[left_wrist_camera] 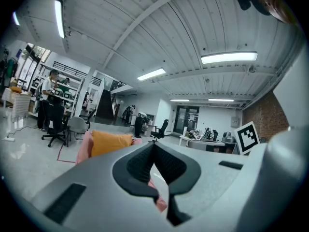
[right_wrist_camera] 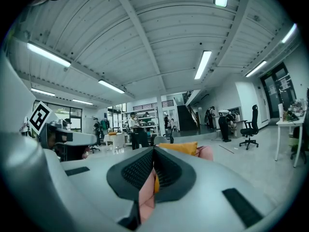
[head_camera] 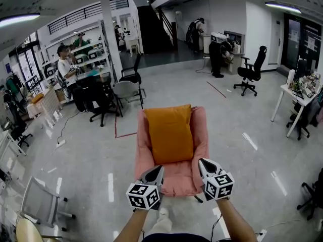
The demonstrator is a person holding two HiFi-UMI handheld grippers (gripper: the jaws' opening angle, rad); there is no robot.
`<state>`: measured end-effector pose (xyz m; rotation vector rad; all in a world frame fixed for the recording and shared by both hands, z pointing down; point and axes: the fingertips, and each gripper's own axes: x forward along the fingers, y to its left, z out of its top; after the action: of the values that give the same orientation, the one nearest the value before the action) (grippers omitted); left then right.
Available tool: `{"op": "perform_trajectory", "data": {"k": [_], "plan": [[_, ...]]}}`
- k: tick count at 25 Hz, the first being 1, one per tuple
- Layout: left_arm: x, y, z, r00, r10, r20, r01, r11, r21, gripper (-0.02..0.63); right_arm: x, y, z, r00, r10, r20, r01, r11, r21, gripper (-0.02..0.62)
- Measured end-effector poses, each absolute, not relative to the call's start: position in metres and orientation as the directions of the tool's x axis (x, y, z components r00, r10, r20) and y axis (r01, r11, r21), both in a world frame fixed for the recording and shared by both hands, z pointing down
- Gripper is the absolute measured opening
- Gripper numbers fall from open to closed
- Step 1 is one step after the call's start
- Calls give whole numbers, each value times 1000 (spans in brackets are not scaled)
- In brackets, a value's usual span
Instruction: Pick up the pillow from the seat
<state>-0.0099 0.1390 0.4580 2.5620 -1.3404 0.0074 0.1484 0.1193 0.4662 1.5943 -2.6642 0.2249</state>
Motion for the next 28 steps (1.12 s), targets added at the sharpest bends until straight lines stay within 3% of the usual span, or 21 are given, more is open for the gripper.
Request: {"op": "perform_trajectory", "data": {"k": [28], "plan": [[-38, -19, 464, 541, -830, 136, -832, -505, 228, 3, 125, -33, 477, -494, -857, 146, -869, 478, -130, 17]]}}
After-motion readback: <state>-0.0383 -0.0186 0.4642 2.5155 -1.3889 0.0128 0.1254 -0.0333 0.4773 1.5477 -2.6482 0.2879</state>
